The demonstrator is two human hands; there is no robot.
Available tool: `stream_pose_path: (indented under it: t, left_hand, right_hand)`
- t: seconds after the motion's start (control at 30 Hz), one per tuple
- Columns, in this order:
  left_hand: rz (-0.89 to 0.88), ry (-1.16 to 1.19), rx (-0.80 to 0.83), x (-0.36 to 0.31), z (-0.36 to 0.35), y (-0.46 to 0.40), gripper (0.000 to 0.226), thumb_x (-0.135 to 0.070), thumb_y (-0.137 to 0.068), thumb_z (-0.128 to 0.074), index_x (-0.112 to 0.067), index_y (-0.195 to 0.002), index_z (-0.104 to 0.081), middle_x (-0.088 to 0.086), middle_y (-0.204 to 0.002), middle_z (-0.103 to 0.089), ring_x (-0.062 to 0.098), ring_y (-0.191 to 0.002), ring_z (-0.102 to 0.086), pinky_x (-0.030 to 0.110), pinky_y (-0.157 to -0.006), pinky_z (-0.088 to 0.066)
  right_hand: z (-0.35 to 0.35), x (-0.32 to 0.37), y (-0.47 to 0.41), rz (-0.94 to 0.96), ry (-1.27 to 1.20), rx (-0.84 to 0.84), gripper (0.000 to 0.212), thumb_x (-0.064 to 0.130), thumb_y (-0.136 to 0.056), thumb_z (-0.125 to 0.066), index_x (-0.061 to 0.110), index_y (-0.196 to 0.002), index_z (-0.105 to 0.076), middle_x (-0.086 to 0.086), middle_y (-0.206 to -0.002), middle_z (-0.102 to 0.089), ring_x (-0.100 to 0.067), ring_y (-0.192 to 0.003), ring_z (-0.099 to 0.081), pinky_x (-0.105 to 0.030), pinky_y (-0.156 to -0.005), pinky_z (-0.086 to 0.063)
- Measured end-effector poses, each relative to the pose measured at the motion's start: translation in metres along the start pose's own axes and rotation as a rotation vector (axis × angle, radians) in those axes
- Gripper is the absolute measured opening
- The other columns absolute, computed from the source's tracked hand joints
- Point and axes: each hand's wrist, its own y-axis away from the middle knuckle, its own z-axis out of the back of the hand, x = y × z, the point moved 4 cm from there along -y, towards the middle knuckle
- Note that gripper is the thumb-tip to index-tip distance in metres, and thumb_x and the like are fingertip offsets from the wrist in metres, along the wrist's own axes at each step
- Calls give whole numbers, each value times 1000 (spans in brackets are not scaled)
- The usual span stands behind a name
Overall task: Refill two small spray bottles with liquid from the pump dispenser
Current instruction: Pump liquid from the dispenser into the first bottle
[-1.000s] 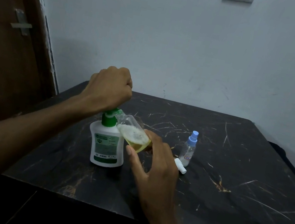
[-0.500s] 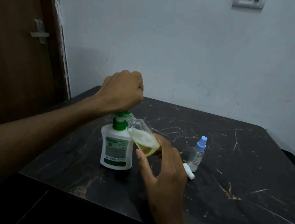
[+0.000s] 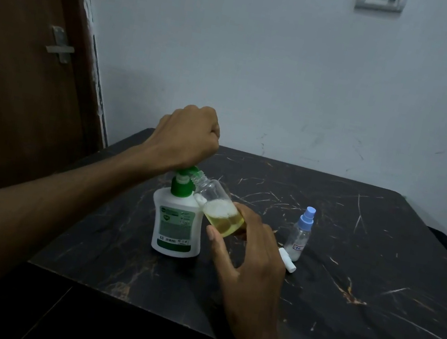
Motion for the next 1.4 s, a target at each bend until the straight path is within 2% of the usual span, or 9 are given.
stream_pose_path:
  t: [0.1, 0.23, 0.4, 0.57, 0.63, 0.77, 1.13, 1.3, 1.4]
  left_hand:
    - [14, 6, 27, 6, -7, 2, 26, -5, -82, -53, -13, -64, -69, -3, -71, -64, 16, -60, -59, 30, -61, -44]
    - [-17, -18, 18, 1, -1, 1, 38, -1, -80, -53, -18, -46, -45, -9, -48, -41, 11, -46, -42, 24, -53, -32]
    - [-37, 17, 20, -2, 0, -1, 43, 2, -78, -51, -20, -44, -35, -1, -60, -56, 10, -43, -33, 23, -52, -27]
    - [-19, 4, 63, 2, -5, 0, 40, -1, -78, -52, -19, -45, -39, -6, -44, -37, 10, -45, -39, 25, -54, -32]
    - [-34, 13, 58, 0, 0, -1, 42, 0, -77, -52, -19, -44, -36, 6, -53, -49, 10, -44, -35, 25, -52, -29]
    - [-47, 32, 40, -1, -1, -1, 43, 2, -77, -51, -20, -44, -33, -1, -69, -58, 10, -43, -32, 26, -51, -28]
    - [-46, 28, 69, -3, -1, -2, 42, 1, -75, -52, -21, -44, -34, -6, -51, -52, 12, -44, -33, 26, -53, -29]
    - [-32, 9, 64, 0, -2, 3, 39, 0, -77, -52, -17, -45, -37, 1, -70, -59, 10, -45, -32, 25, -50, -28]
    - [-19, -8, 54, -1, 4, -1, 35, -1, -76, -53, -15, -46, -43, -7, -52, -51, 10, -46, -35, 25, -51, -27]
  right_hand:
    - [0, 0, 0, 4, -5, 1, 47, 49, -97, -64, 21, -136, -61, 10, -111, -65, 1, -100, -59, -13, -88, -47]
    - [0, 1, 0, 10, -6, 9, 48, 50, -98, -63, 22, -136, -60, 10, -112, -65, 1, -101, -59, -13, -88, -47]
    - [0, 0, 0, 5, -8, -5, 49, 52, -98, -60, 21, -136, -60, 11, -112, -65, 3, -101, -58, -8, -89, -43]
    - [-1, -1, -1, 1, -6, 21, 48, 51, -98, -62, 22, -137, -60, 10, -114, -66, -1, -103, -59, -17, -88, -50]
    - [-1, 0, 0, 4, -6, 12, 49, 52, -98, -61, 22, -136, -60, 9, -112, -66, -1, -101, -60, -15, -87, -48]
    - [-1, 1, -1, 3, 0, 6, 48, 52, -98, -61, 20, -135, -61, 8, -111, -66, -1, -99, -59, -14, -87, -47]
    - [0, 1, -1, -2, 7, 5, 49, 49, -98, -63, 19, -136, -61, 7, -111, -66, -1, -99, -59, -12, -87, -47]
    - [-2, 0, 0, -2, 9, 28, 48, 49, -98, -63, 21, -137, -60, 8, -114, -66, -1, -101, -59, -16, -87, -50]
    - [-1, 1, 0, 0, 4, 23, 50, 51, -98, -61, 19, -137, -60, 8, -115, -66, 2, -102, -58, -11, -89, -47]
